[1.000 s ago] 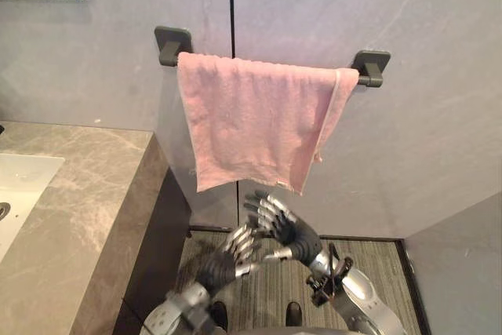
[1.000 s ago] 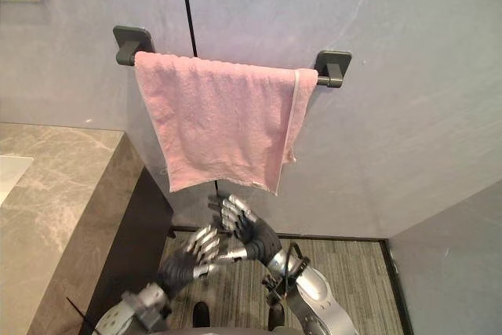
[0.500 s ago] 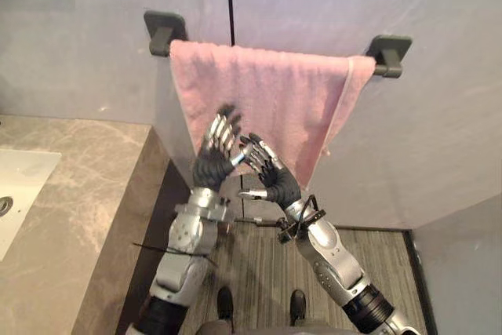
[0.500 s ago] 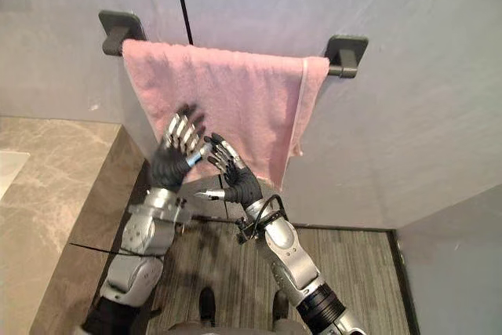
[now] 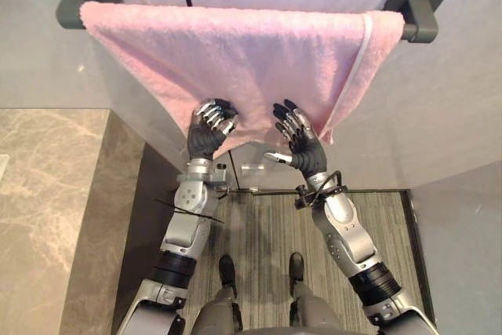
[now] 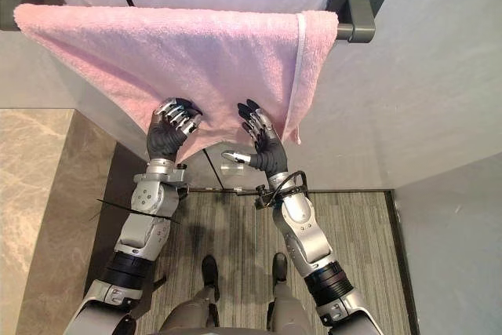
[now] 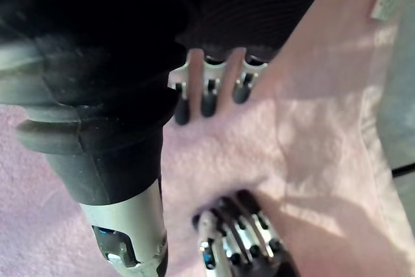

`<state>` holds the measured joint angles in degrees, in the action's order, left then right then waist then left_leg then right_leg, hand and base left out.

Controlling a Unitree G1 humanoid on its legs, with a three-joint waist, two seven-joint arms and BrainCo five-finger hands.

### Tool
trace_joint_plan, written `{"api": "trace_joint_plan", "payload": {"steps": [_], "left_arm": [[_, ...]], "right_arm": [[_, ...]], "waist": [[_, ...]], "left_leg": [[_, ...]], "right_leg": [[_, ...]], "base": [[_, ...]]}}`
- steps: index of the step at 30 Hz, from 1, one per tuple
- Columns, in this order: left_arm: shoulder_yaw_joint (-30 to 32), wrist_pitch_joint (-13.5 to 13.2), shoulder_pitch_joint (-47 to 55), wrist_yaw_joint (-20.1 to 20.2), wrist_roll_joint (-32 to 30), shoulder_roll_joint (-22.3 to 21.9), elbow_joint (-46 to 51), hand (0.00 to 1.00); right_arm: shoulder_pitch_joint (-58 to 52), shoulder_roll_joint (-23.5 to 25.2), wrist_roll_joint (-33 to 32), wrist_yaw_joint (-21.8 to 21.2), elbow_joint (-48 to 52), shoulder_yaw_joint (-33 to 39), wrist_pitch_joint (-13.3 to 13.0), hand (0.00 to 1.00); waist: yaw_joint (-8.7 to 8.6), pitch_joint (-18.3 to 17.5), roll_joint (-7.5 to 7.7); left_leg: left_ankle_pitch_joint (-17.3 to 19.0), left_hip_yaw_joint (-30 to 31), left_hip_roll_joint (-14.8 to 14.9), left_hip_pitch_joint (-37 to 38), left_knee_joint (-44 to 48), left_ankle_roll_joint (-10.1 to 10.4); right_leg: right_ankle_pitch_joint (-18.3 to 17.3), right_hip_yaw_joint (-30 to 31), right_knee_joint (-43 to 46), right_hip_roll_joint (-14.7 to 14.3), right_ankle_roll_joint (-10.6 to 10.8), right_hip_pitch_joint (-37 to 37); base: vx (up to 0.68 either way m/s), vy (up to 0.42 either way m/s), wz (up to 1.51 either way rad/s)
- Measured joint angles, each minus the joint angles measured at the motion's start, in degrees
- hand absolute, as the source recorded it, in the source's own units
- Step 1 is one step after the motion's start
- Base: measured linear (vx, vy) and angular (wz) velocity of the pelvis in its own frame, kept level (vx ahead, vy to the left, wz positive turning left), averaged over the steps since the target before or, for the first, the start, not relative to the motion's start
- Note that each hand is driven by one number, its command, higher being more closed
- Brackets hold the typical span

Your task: Organize washtable

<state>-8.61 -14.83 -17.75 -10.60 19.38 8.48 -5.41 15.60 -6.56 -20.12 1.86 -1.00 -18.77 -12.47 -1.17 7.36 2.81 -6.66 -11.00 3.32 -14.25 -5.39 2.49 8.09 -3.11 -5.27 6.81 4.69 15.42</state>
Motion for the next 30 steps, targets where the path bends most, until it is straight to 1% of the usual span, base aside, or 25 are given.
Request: {"api": "trace_joint_plan", "payload": {"steps": [5, 9, 13, 16, 17, 20, 21, 22, 23, 24, 26, 28, 29, 30], "left_arm": [[1.5, 0.0, 0.0, -0.8, -0.1, -0.1, -1.5, 0.0], [2.6, 0.0, 0.3, -1.0, -1.7, -0.4, -1.7, 0.0], [4.3, 0.8, 1.7, -1.8, -4.5, -1.3, -1.9, 0.0], [6.1, 1.3, 5.0, -2.1, -6.6, -1.8, -2.2, 0.0], [6.8, 1.3, 6.4, -2.0, -6.7, -1.8, -2.5, 0.0], [9.5, 1.3, 11.6, -0.6, -6.6, -1.8, -3.8, 0.0], [10.6, 1.3, 14.3, 0.4, -6.6, -1.8, -4.5, 0.0], [11.1, 1.3, 15.7, 0.9, -6.6, -1.7, -5.3, 0.0], [11.8, 1.3, 18.3, 2.2, -6.6, -1.7, -7.9, 0.0], [12.3, 1.6, 20.7, 3.4, -6.6, -1.6, -11.2, 0.0], [13.3, 2.4, 23.4, 4.9, -6.7, -1.8, -17.1, 0.0], [16.0, 4.2, 25.5, 6.4, -7.6, -2.9, -29.3, 0.0], [17.3, 4.6, 25.8, 6.8, -7.9, -3.4, -32.6, 0.0], [20.3, 5.2, 26.0, 6.8, -8.5, -4.4, -39.3, 0.0]], "right_arm": [[-0.1, 0.4, 0.0, 0.6, 0.2, 0.1, 0.0, 0.0], [-1.6, 0.9, 0.0, 0.2, 0.2, 0.9, 0.0, 0.0], [-6.0, 1.0, 0.1, -1.0, 0.2, 1.3, 0.1, 0.0], [-12.3, 0.5, 1.3, -1.9, -1.9, 2.9, 0.4, 0.0], [-13.9, 0.3, 2.8, -2.2, -3.7, 3.5, 0.6, 0.0], [-18.3, -0.9, 9.8, -3.7, -10.8, 5.2, 2.2, 0.0], [-19.6, -1.1, 13.6, -4.6, -14.7, 6.9, 3.1, 0.0], [-20.5, -1.1, 15.8, -4.8, -16.9, 7.8, 3.6, 0.0], [-21.8, -1.0, 20.5, -5.3, -21.9, 9.6, 4.4, 0.0], [-22.4, -1.1, 23.7, -5.6, -26.8, 11.6, 5.3, 0.0], [-23.0, -1.0, 27.3, -5.5, -33.8, 14.0, 6.3, 0.0], [-23.0, -1.1, 33.2, -5.3, -44.3, 17.6, 7.8, 0.0], [-23.1, -1.1, 34.3, -5.2, -46.7, 18.6, 8.2, 0.0], [-23.2, -1.0, 34.9, -4.6, -51.1, 20.7, 8.7, 0.0]], "waist": [[-0.53, 0.5, 0.07], [-0.55, 0.5, 0.07], [-0.57, 0.5, 0.08], [-0.92, 0.5, 0.09], [-0.95, 0.5, 0.09], [-0.92, 0.4, 0.11], [-0.86, 0.4, 0.1], [-0.85, 0.4, 0.1], [-0.81, 0.4, 0.07], [-0.71, 0.1, -0.03], [-0.65, -0.3, -0.18], [-0.32, -1.6, -0.65], [-0.17, -1.9, -0.8], [0.26, -2.5, -1.09]], "left_leg": [[0.0, -0.1, 0.1, 0.0, 0.0, 0.0], [0.0, -0.3, 0.5, 0.1, 0.0, 0.0], [0.0, -0.5, 0.7, 0.6, 0.0, 0.1], [0.3, -0.6, 0.7, 1.7, 0.0, 0.3], [0.4, -0.7, 0.7, 2.3, 0.0, 0.5], [0.8, -1.0, 0.8, 3.4, 0.0, 0.8], [0.8, -1.0, 0.8, 3.8, 0.0, 0.8], [0.8, -1.0, 0.8, 4.2, 0.0, 0.8], [1.0, -1.0, 0.8, 5.2, 0.0, 1.0], [1.1, -1.0, 0.8, 6.0, 0.0, 0.9], [1.4, -1.0, 0.8, 7.1, 0.0, 1.1], [2.0, -1.1, 0.7, 8.7, 0.0, 1.1], [2.2, -1.1, 0.7, 9.1, 0.0, 1.2], [2.3, -1.1, 0.7, 9.9, -0.1, 1.2]], "right_leg": [[0.2, 0.4, 0.0, -0.1, 0.0, 0.2], [0.4, 0.6, 0.0, -0.5, -0.1, 0.2], [0.4, 0.8, -0.1, -0.7, -0.1, -0.2], [0.4, 1.0, -0.2, -0.7, -0.1, -1.3], [0.3, 1.1, -0.2, -0.7, -0.1, -1.8], [0.2, 1.5, -0.2, -0.7, 0.0, -2.7], [0.2, 1.5, -0.3, -0.8, 0.0, -3.1], [0.2, 1.5, -0.3, -0.8, 0.0, -3.5], [0.0, 1.5, -0.3, -0.8, 0.0, -4.4], [-0.2, 1.5, -0.3, -0.9, 0.1, -5.3], [-0.7, 1.5, -0.3, -0.9, 0.3, -6.3], [-1.3, 1.5, -0.3, -0.9, 0.6, -7.9], [-1.4, 1.5, -0.3, -0.9, 0.6, -8.4], [-1.7, 1.5, -0.3, -0.9, 0.4, -9.1]], "base": [[-0.02, 0.002, -0.03], [-0.01, -0.006, -0.03], [0.02, -0.012, -0.04], [0.02, -0.002, -0.02], [0.01, 0.002, -0.05], [-0.01, 0.002, -0.06], [0.0, 0.0, 0.0], [0.0, 0.0, 0.0], [0.0, 0.0, 0.0], [0.0, 0.0, 0.0], [0.0, 0.0, 0.0], [0.0, 0.0, 0.0], [0.0, 0.0, 0.0], [0.0, 0.0, 0.0]]}}
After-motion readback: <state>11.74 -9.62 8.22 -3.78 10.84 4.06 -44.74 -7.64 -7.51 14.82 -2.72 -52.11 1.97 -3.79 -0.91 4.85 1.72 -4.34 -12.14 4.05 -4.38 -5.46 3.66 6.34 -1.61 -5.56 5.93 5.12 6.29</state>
